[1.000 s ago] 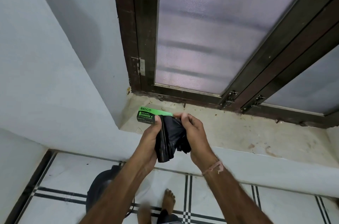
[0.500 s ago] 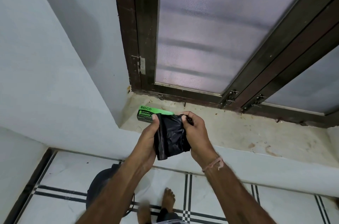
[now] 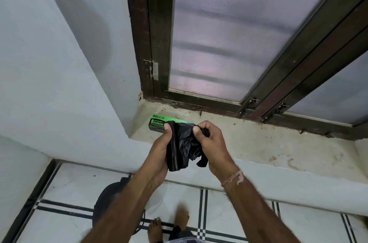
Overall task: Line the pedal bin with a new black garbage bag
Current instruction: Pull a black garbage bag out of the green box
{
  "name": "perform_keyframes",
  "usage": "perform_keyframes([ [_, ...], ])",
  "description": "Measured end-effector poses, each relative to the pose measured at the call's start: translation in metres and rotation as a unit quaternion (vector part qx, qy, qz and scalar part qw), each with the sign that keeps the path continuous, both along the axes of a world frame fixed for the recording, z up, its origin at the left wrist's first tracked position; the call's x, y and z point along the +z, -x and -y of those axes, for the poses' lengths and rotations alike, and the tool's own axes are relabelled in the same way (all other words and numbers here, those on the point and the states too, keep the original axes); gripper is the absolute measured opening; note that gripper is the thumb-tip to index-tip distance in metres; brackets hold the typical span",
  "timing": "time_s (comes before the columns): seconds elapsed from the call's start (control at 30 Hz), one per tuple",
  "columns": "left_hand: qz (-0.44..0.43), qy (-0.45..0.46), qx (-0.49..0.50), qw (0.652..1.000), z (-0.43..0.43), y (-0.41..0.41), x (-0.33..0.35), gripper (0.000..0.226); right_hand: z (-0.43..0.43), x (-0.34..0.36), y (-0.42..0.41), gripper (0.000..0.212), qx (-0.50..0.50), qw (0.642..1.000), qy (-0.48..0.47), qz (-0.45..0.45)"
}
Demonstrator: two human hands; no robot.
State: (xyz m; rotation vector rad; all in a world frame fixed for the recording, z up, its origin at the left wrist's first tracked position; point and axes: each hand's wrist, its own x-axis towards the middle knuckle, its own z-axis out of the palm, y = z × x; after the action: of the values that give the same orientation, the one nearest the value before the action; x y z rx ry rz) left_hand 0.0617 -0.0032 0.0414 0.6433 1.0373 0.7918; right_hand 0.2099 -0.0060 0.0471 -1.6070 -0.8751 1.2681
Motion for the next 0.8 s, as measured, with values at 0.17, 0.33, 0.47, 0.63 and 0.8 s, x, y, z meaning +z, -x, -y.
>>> perform_keyframes([
  [0.17, 0.008, 0.019, 0.012, 1.0, 0.001, -0.003, 0.0034, 0.067, -0.0008, 0.0046, 0.0017, 0.024, 0.011, 1.0, 0.004, -0.014],
  [0.33, 0.013, 0.013, 0.014, 1.0, 0.003, -0.0028, 0.0044, 0.065, 0.0004, 0.0054, 0.0026, 0.039, 0.043, 0.998, -0.001, -0.04],
  [0.47, 0.017, 0.014, 0.017, 1.0, 0.0038, -0.0045, 0.0024, 0.064, 0.0018, 0.003, 0.001, 0.029, 0.034, 0.999, 0.001, -0.031],
  [0.63, 0.017, 0.018, 0.024, 0.999, 0.0026, -0.0049, 0.0015, 0.064, -0.0003, 0.0001, -0.0035, 0.022, 0.025, 1.0, -0.004, -0.01],
  [0.8, 0.017, 0.021, 0.027, 0.999, 0.0013, -0.0068, 0.0011, 0.065, -0.0022, -0.003, -0.0059, 0.021, 0.017, 1.0, -0.023, 0.005],
])
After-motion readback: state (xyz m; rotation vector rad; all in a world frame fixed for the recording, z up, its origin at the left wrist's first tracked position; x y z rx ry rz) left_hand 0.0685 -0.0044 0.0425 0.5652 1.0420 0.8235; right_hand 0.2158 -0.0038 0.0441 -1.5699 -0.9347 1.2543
